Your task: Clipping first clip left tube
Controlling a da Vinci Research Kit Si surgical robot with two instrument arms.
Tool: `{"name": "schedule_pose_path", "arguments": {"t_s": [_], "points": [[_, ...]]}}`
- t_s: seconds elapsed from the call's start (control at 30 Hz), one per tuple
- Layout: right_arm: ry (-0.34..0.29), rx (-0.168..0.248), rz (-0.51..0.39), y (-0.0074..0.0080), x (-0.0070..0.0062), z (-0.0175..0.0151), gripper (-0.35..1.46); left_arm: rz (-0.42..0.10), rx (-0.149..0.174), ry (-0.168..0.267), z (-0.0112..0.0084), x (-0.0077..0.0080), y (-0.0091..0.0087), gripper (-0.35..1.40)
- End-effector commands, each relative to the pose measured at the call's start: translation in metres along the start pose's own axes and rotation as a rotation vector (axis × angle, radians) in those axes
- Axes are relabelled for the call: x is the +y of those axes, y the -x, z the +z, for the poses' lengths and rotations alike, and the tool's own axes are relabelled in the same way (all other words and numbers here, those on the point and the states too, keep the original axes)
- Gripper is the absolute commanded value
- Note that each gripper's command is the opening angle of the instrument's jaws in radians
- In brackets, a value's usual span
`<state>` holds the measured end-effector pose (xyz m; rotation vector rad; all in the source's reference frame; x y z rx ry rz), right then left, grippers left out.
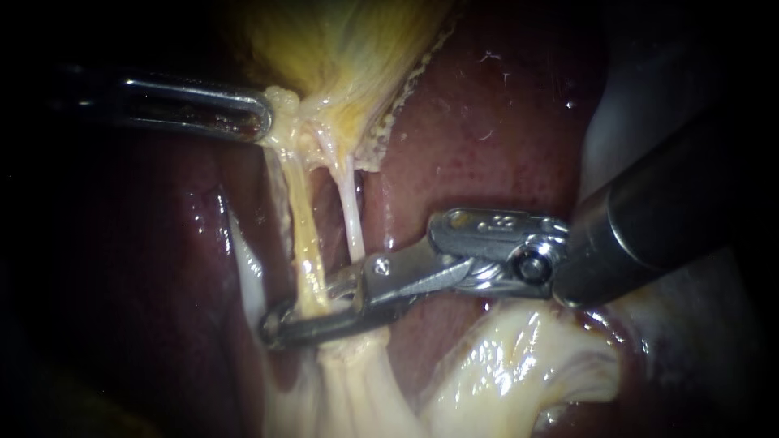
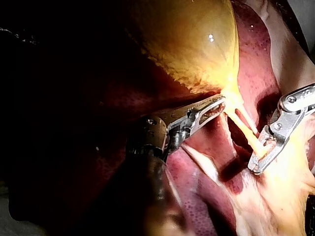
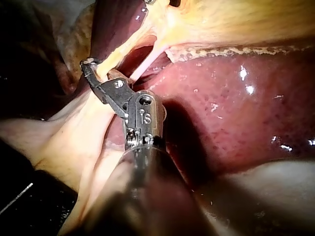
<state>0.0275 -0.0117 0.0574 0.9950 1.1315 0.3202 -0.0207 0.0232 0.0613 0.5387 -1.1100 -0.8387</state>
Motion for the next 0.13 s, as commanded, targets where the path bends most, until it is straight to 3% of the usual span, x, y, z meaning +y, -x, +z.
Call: {"name": "schedule_pose_path", "arguments": {"t_s": [0.03,0.13], "points": [[0.000,0.000,0.000,0.0000,0.0001,0.0000,-0.35,0.000,0.000,-0.001,0.0000,0.0000,0.0000,-0.35],[0.000,0.000,0.000,0.0001,0.0002,-0.0001,-0.35,0.000,0.000,-0.001,0.0000,0.0000,0.0001,-0.35]]}}
